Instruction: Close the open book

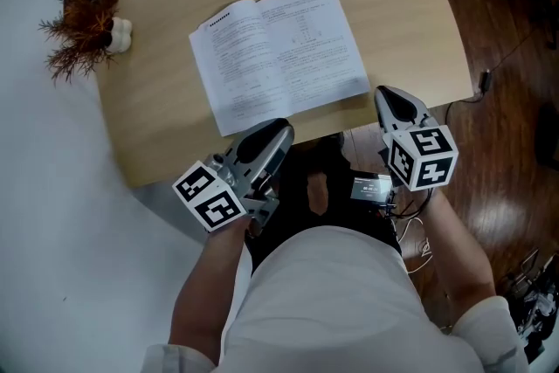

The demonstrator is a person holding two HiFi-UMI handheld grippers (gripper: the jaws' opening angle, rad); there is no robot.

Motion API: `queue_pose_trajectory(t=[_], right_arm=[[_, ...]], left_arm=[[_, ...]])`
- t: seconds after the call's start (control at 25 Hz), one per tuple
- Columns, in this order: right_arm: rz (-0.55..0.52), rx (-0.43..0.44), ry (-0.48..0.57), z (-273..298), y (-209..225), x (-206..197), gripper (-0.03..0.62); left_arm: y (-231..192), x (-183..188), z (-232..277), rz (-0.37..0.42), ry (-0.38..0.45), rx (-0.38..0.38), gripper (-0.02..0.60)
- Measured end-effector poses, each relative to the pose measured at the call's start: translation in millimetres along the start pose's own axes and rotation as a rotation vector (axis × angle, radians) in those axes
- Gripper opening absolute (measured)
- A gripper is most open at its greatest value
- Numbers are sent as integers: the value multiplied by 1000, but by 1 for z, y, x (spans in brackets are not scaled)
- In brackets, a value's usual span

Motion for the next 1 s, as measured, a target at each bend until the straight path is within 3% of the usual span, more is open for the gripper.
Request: queue_pose_trajectory(t=[0.44, 1.0], right_arm=[[-117, 88, 55, -26, -49, 27, 3], [-192, 120, 47, -57, -87, 29, 2]], left_arm=[[9, 23, -35, 94, -7, 74, 34], [45, 39, -62, 148, 3, 44, 34]])
Point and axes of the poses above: the fingertips, and each gripper's own axes: z forward along the fingers, y to its right, x out of its top, the point moved 4 cm from there along -z, backward along the fingers, and after that the axes turned 12 degrees about z, right-handed, at the moved point
